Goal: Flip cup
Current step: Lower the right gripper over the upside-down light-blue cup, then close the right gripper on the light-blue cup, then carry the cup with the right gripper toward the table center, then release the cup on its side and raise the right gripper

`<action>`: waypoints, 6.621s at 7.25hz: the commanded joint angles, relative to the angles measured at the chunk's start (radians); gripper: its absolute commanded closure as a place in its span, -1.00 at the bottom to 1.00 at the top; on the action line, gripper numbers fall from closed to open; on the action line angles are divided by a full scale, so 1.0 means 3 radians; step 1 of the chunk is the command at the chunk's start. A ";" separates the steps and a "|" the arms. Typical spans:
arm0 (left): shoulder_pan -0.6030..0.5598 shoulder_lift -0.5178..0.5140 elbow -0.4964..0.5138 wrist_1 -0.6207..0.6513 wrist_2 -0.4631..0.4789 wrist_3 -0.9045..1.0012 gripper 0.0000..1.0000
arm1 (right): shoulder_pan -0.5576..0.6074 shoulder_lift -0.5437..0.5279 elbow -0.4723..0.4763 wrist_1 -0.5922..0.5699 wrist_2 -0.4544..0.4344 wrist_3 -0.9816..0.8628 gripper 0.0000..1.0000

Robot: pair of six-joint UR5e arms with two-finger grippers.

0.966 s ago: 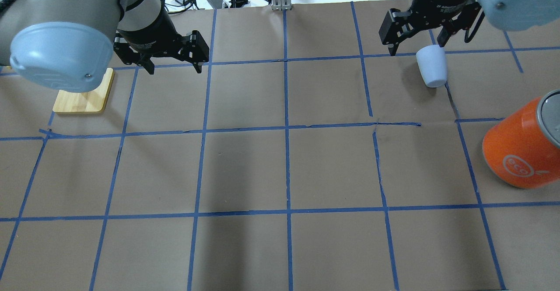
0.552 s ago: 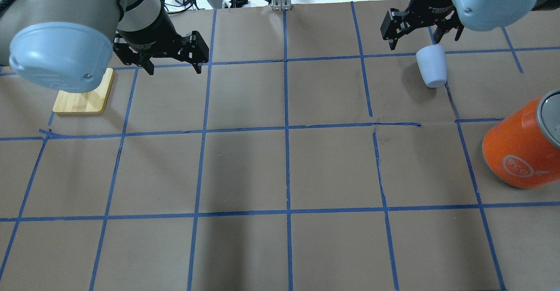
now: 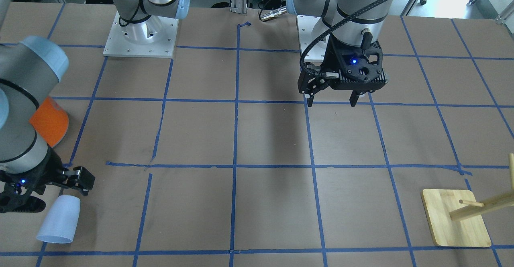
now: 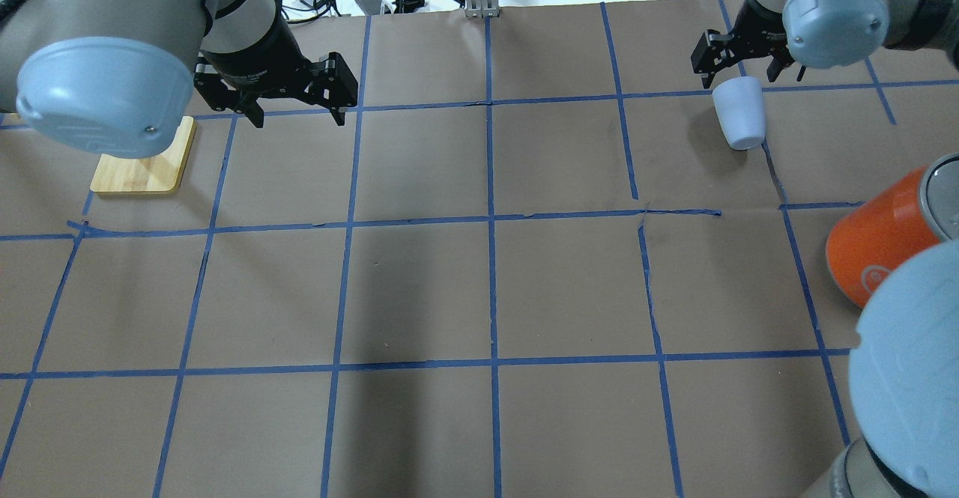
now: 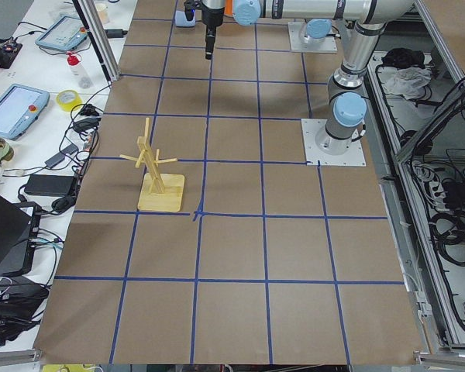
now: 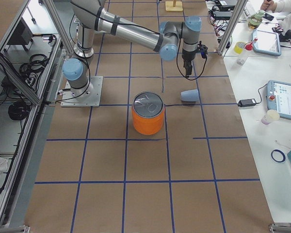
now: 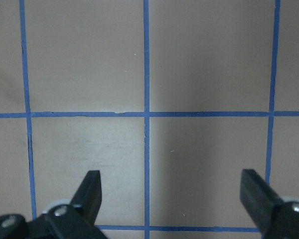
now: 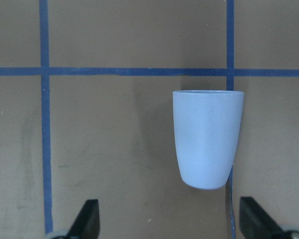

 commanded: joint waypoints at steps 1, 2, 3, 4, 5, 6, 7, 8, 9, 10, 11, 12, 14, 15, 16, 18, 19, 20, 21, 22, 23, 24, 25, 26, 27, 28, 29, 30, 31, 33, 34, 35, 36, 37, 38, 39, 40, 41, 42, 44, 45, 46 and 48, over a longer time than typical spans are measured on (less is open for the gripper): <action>0.0000 0.0000 0.0000 0.0000 0.0000 0.0000 -1.00 | -0.0027 0.0235 -0.0015 -0.0212 -0.0008 -0.0021 -1.00; 0.0000 0.0000 0.0000 0.0000 0.0000 0.0000 -1.00 | -0.0073 0.0312 -0.0015 -0.0252 -0.0018 -0.0072 -1.00; 0.0000 0.0000 0.0000 0.0000 0.0000 0.0000 -1.00 | -0.0164 0.0378 -0.0015 -0.0273 -0.0013 -0.0087 -1.00; 0.0000 0.0000 0.0000 0.0000 0.0000 0.0000 -1.00 | -0.0236 0.0465 -0.0040 -0.0273 -0.0018 -0.0062 -1.00; 0.0000 0.0000 0.0000 0.0000 0.0000 0.0000 -1.00 | -0.0277 0.0537 -0.0051 -0.0273 -0.0018 -0.0032 -1.00; 0.0000 0.0000 0.0000 0.0000 0.0000 0.0000 -1.00 | -0.0283 0.0568 -0.0051 -0.0273 -0.0018 -0.0021 -1.00; 0.0000 0.0000 0.0000 0.0000 0.0000 0.0000 -1.00 | -0.0288 0.0619 -0.0041 -0.0273 -0.0018 -0.0036 -1.00; 0.0000 0.0000 0.0000 0.0000 0.0000 0.0000 -1.00 | -0.0288 0.0644 -0.0041 -0.0278 -0.0018 -0.0041 -1.00; 0.0000 0.0000 0.0000 0.0000 0.0000 0.0000 -1.00 | -0.0283 0.0655 -0.0036 -0.0278 -0.0018 -0.0046 -1.00; 0.0000 0.0000 0.0000 0.0000 0.0000 0.0000 -1.00 | -0.0288 0.0706 -0.0046 -0.0278 -0.0013 -0.0057 -1.00; 0.0000 0.0000 0.0000 0.0000 0.0000 0.0000 -1.00 | -0.0288 0.0747 -0.0051 -0.0415 -0.0018 -0.0067 -0.99; 0.0000 0.0005 0.0000 0.0000 0.0005 0.0000 -1.00 | -0.0288 0.0742 -0.0046 -0.0492 -0.0034 -0.0133 -0.39; 0.0000 0.0005 0.0000 0.0000 0.0000 0.0000 -1.00 | -0.0273 0.0717 -0.0066 -0.0508 -0.0319 -0.0332 0.71; 0.0005 0.0005 0.0000 0.0000 0.0005 0.0000 -1.00 | -0.0242 0.0640 -0.0092 -0.0488 -0.0300 -0.0409 0.80; 0.0000 0.0005 0.0000 0.0000 0.0005 0.0000 -1.00 | -0.0120 0.0493 -0.0092 -0.0463 -0.0279 -0.0536 0.80; 0.0005 0.0005 0.0000 0.0000 0.0000 0.0000 -1.00 | 0.0410 0.0399 -0.0097 -0.0508 -0.0274 -0.0914 0.80; 0.0005 0.0005 0.0000 0.0000 0.0000 0.0000 -1.00 | 0.0726 0.0399 -0.0102 -0.0579 -0.0299 -0.1144 0.81; 0.0005 0.0005 0.0000 0.0000 0.0000 0.0000 -1.00 | 0.1003 0.0399 -0.0102 -0.0590 -0.0279 -0.1181 0.81; 0.0005 0.0005 0.0000 0.0000 0.0005 0.0000 -1.00 | 0.1249 0.0414 -0.0107 -0.0600 -0.0274 -0.1379 0.81; 0.0005 0.0005 0.0000 0.0000 0.0000 0.0000 -1.00 | 0.1444 0.0425 -0.0107 -0.0606 -0.0274 -0.1842 0.81; 0.0005 0.0005 0.0000 0.0000 0.0005 0.0000 -1.00 | 0.1643 0.0430 -0.0087 -0.0621 -0.0223 -0.1988 0.81; 0.0005 0.0005 0.0000 0.0000 0.0005 0.0000 -1.00 | 0.1807 0.0476 -0.0097 -0.0626 -0.0157 -0.2162 0.78; 0.0005 0.0005 0.0000 0.0000 0.0005 0.0000 -1.00 | 0.1864 0.0516 -0.0092 -0.0646 -0.0146 -0.2472 0.78; 0.0005 0.0005 0.0000 0.0000 0.0005 0.0000 -1.00 | 0.1920 0.0532 -0.0072 -0.0733 -0.0085 -0.2744 0.72; 0.0005 0.0005 0.0000 0.0000 0.0005 0.0000 -1.00 | 0.1926 0.0573 -0.0071 -0.0754 0.0123 -0.3106 0.65; 0.0005 0.0005 0.0000 0.0000 0.0005 0.0000 -1.00 | 0.1931 0.0664 -0.0071 -0.0804 0.0312 -0.3251 0.64; 0.0005 0.0010 0.0000 0.0000 0.0005 0.0000 -1.00 | 0.1936 0.0721 -0.0076 -0.0876 0.0405 -0.3263 0.62; 0.0005 0.0005 0.0000 0.0000 0.0005 0.0000 -1.00 | 0.1941 0.0726 -0.0071 -0.0877 0.0522 -0.3399 0.46; 0.0005 0.0005 0.0000 0.0000 0.0005 0.0000 -1.00 | 0.1941 0.0727 -0.0071 -0.0872 0.0559 -0.3467 0.45; 0.0005 0.0005 0.0000 0.0000 0.0005 0.0000 -1.00 | 0.1941 0.0752 -0.0071 -0.0836 0.0620 -0.3437 0.43; 0.0005 0.0005 0.0000 0.0000 0.0005 0.0000 -1.00 | 0.1947 0.0798 -0.0071 -0.0820 0.0626 -0.3432 0.26; 0.0005 0.0005 0.0000 0.0000 0.0005 0.0000 -1.00 | 0.1967 0.0823 -0.0071 -0.0820 0.0626 -0.3376 0.19; 0.0005 0.0005 0.0000 0.0000 0.0005 0.0000 -1.00 | 0.2028 0.0824 -0.0092 -0.0836 0.0611 -0.3309 0.10; 0.0005 0.0005 0.0000 0.0000 0.0005 0.0000 -1.00 | 0.2033 0.0824 -0.0097 -0.0836 0.0611 -0.3309 -0.29; 0.0005 0.0005 0.0000 0.0000 0.0000 0.0000 -1.00 | 0.2034 0.0803 -0.0097 -0.0836 0.0606 -0.3304 -0.98; 0.0010 0.0005 0.0000 -0.0005 0.0000 0.0005 -1.00 | 0.2034 0.0783 -0.0097 -0.0815 0.0565 -0.3294 -1.00; 0.0015 0.0005 -0.0005 0.0000 0.0000 0.0035 -1.00 | 0.2034 0.0778 -0.0097 -0.0805 0.0549 -0.3258 -1.00; 0.0020 0.0005 -0.0020 0.0000 -0.0010 0.0066 -1.00 | 0.2034 0.0762 -0.0102 -0.0729 0.0418 -0.3081 -1.00; 0.0025 0.0005 -0.0020 0.0000 -0.0005 0.0168 -1.00 | 0.2034 0.0691 -0.0107 -0.0587 0.0310 -0.2962 -1.00; 0.0102 0.0005 -0.0020 0.0010 -0.0015 0.0703 -1.00 | 0.1840 0.0371 -0.0097 -0.0427 0.0081 -0.2951 -1.00; 0.0193 0.0000 -0.0020 0.0011 -0.0056 0.0706 -1.00 | 0.1586 0.0242 -0.0082 -0.0356 0.0043 -0.2956 -1.00; 0.0301 -0.0015 -0.0026 0.0000 -0.0137 0.0736 -1.00 | 0.1260 0.0140 -0.0077 -0.0137 0.0073 -0.2941 -1.00; 0.0541 -0.0163 -0.0031 0.0011 -0.0647 0.0797 -1.00 | 0.0783 -0.0126 -0.0041 0.0363 0.0079 -0.2377 -1.00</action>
